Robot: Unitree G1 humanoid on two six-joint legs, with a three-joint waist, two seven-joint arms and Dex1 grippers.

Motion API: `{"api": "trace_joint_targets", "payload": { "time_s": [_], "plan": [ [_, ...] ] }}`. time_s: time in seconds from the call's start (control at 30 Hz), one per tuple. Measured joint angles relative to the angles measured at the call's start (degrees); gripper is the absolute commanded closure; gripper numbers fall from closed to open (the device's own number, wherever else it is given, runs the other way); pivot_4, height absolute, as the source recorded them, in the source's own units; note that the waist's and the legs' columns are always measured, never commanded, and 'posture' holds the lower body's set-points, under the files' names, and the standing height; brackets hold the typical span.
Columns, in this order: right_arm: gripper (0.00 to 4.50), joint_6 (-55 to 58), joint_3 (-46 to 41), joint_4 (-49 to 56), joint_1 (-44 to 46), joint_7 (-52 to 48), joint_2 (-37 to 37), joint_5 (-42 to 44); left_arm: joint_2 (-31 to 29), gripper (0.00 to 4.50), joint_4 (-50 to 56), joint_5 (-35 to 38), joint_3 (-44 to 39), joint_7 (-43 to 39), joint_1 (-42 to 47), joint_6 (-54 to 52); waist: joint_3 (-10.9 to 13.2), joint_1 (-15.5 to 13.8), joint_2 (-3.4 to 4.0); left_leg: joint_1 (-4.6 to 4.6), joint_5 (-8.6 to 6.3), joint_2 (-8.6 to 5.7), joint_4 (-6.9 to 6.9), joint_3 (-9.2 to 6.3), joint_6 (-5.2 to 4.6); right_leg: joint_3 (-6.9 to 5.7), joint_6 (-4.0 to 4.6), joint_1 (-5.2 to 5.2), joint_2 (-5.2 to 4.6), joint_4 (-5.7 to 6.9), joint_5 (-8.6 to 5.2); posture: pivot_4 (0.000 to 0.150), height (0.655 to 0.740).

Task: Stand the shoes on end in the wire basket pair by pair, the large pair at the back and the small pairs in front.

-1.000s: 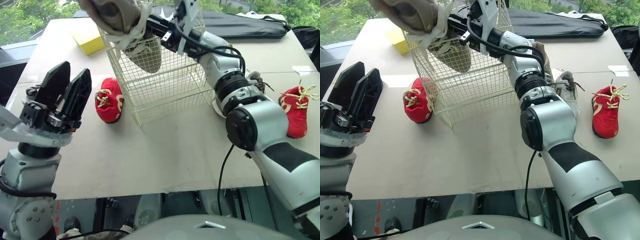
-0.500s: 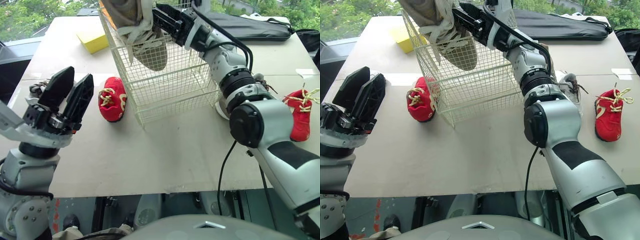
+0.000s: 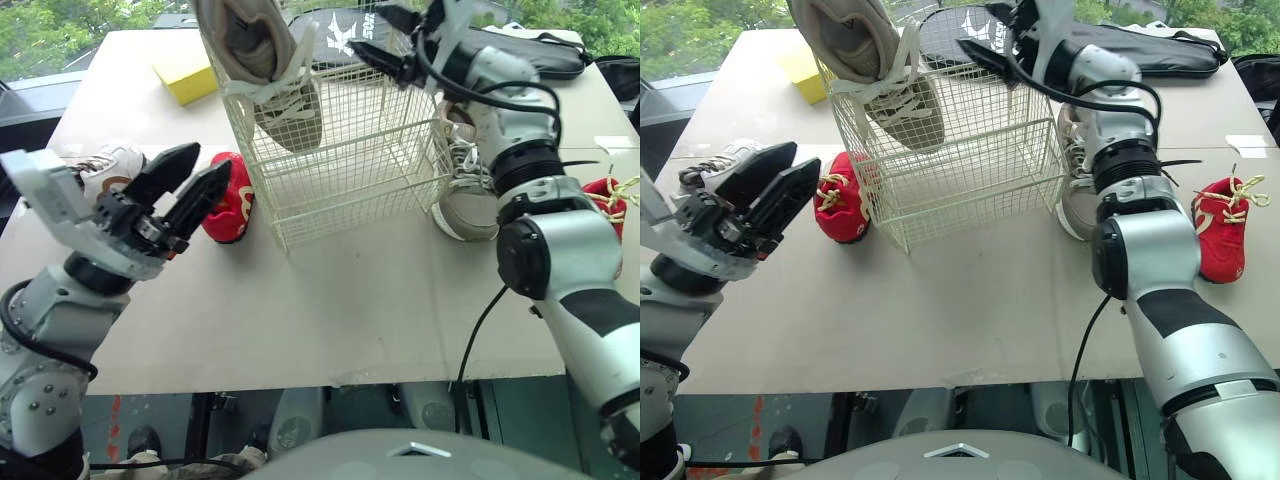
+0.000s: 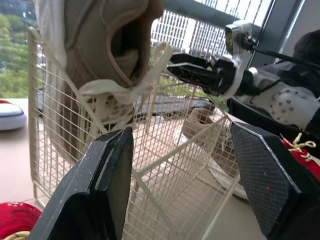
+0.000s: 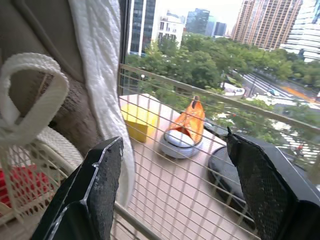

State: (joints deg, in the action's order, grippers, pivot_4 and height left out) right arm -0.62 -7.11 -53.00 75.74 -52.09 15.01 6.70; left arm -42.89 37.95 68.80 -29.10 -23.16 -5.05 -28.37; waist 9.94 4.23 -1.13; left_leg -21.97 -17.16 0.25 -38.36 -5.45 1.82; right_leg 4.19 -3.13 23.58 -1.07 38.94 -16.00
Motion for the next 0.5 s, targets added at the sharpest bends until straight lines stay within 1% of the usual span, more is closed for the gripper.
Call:
{"api": "trace_joint_targets", "payload": {
  "time_s": [0.03, 0.07, 0.1, 0.13, 0.2, 0.23, 0.3, 0.37, 0.43, 0.5],
  "plan": [
    [0.98, 6.02, 0.71, 6.45, -1.76, -4.05, 3.14, 1.6, -0.96, 1.1, -0.04, 1.91, 0.83, 0.18, 1.01, -1.73, 0.01, -0.29, 0.02, -0.02, 0.0, 0.03, 0.01, -0.03, 0.0, -0.03, 0.0, 0.0, -0.01, -0.03, 0.0, 0.15, 0.74],
    [0.73, 8.39, 0.79, 9.09, -2.48, -5.07, 4.3, 2.29, -1.3, 1.1, -0.09, 2.87, 0.99, 0.23, 1.34, -2.36, 0.01, -0.37, 0.02, -0.02, 0.0, 0.07, 0.02, -0.09, -0.01, -0.03, 0.0, 0.0, -0.03, -0.04, 0.0, 0.15, 0.74],
    [0.59, 11.98, 1.18, 13.95, -4.21, -5.49, 6.2, 2.86, -1.98, 1.1, -0.25, 4.26, 1.74, 0.23, 2.52, -3.35, 0.01, -0.5, 0.02, -0.04, 0.0, 0.07, 0.03, -0.14, -0.01, -0.05, 0.0, 0.0, -0.04, -0.05, 0.0, 0.15, 0.74],
    [0.12, 15.68, 1.53, 19.23, -6.59, -6.09, 8.18, 3.52, -2.57, 1.1, -0.13, 5.86, 2.33, 0.15, 3.57, -4.01, 0.01, -0.69, 0.01, -0.05, 0.0, 0.07, 0.02, -0.19, -0.01, -0.09, 0.0, -0.01, -0.04, -0.06, 0.0, 0.15, 0.74],
    [0.05, 24.91, 1.87, 31.27, -13.3, -6.32, 12.57, 5.53, -3.82, 1.1, -0.21, 8.15, 3.51, 0.26, 6.31, -5.81, 0.0, -0.98, 0.01, -0.08, -0.01, 0.06, 0.01, -0.24, -0.01, -0.11, 0.0, -0.01, -0.06, -0.07, 0.0, 0.15, 0.74],
    [0.05, 27.23, 1.88, 33.81, -15.17, -6.39, 13.73, 6.0, -4.3, 1.1, -0.2, 8.5, 3.7, 0.26, 6.72, -6.16, 0.0, -1.23, 0.01, -0.09, -0.01, 0.06, 0.0, -0.24, -0.01, -0.13, 0.0, -0.01, -0.06, -0.07, 0.0, 0.15, 0.74],
    [0.05, 36.98, 1.54, 44.05, -22.07, -5.04, 18.19, 8.05, -5.52, 1.1, -0.01, 9.46, 5.04, 0.36, 8.33, -7.68, 0.06, -1.73, 0.11, -0.07, -0.01, 0.04, 0.0, -0.24, -0.02, -0.03, 0.0, 0.0, -0.09, -0.07, 0.0, 0.15, 0.74],
    [0.05, 47.16, -1.46, 53.64, -28.38, -1.7, 21.57, 10.35, -5.8, 1.1, 0.35, 10.03, 6.77, 0.72, 10.52, -8.64, 0.09, -1.98, 0.15, -0.09, -0.01, 0.04, -0.01, -0.22, -0.02, -0.07, -0.01, 0.0, -0.09, -0.07, 0.0, 0.15, 0.74],
    [0.05, 54.44, -4.5, 60.54, -33.22, 1.28, 24.46, 11.88, -6.11, 1.1, 0.74, 10.12, 8.18, 1.07, 11.84, -9.47, 0.1, -2.13, 0.17, -0.1, -0.01, -0.03, -0.02, -0.16, -0.02, -0.08, -0.01, -0.01, -0.08, -0.06, 0.0, 0.15, 0.74],
    [0.05, 58.78, -5.94, 65.32, -36.64, 3.37, 27.04, 12.59, -6.51, 1.1, 0.79, 10.25, 9.47, 0.81, 12.14, -10.54, 0.1, -1.73, 0.17, -0.01, -0.01, -0.05, -0.02, -0.01, -0.03, 0.03, -0.01, -0.02, -0.02, -0.01, 0.0, 0.15, 0.74]
  ]
}}
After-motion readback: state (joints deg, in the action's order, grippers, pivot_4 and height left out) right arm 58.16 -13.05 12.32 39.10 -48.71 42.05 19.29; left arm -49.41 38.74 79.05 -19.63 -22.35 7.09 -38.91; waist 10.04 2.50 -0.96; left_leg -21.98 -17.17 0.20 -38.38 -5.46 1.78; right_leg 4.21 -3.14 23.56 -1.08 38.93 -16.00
